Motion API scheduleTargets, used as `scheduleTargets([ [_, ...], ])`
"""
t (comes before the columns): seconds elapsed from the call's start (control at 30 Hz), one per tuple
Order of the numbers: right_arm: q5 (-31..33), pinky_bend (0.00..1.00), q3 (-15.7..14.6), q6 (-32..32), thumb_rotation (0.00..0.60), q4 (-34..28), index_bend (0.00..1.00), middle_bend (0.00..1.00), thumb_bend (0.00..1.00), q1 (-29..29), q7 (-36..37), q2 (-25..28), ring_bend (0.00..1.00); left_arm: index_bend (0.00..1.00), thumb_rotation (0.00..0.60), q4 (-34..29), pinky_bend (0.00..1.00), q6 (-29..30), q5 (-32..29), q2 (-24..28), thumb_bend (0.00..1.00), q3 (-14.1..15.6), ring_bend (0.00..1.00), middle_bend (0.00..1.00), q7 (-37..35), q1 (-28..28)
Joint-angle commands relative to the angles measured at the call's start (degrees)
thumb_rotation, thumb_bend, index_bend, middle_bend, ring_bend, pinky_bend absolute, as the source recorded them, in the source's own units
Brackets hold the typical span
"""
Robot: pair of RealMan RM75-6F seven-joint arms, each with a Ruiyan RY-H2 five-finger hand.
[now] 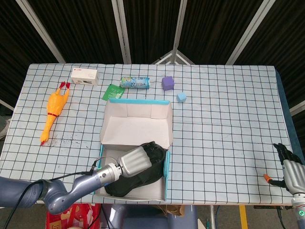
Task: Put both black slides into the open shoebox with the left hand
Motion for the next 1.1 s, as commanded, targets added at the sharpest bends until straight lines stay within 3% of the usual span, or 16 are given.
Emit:
scheduleTargets([
  [0.03,0.3,0.13,0.2,-0.3,0.6,0.0,0.0,0.02,0.25,0.2,0.0,0.1,0.1,0.18,0.6,1.3,0.11,-0.3,0.5,-1.4,0.52,0.5,0.01,0.39,-1.1,0.4],
  [0.33,0.4,0.13,0.0,-0.3,0.6,-0.1,0.0,0.02,0.24,0.2,-0.2,0.1,0.1,0.19,0.6,5.7,0.21,0.5,6.5,-5.4,0.53,1.0,0.02,0.39,-6.1,2.3],
  [0.97,0.6,0.13,-0.1,-0.3,0.6,-0.1,0.0,0.02,0.25,0.0,-0.6,-0.2,0.1,0.2,0.6,18.5,0.21,6.9,24.0,-12.9,0.53,4.0,0.03,0.4,-10.0,6.3],
  [1.1,0.6,0.13,-0.1,-0.2,0.6,-0.3,0.0,0.02,0.25,0.0,-0.7,-0.1,0.1,0.18,0.6,19.9,0.2,7.9,26.4,-13.7,0.48,4.3,0.03,0.36,-11.1,7.0],
])
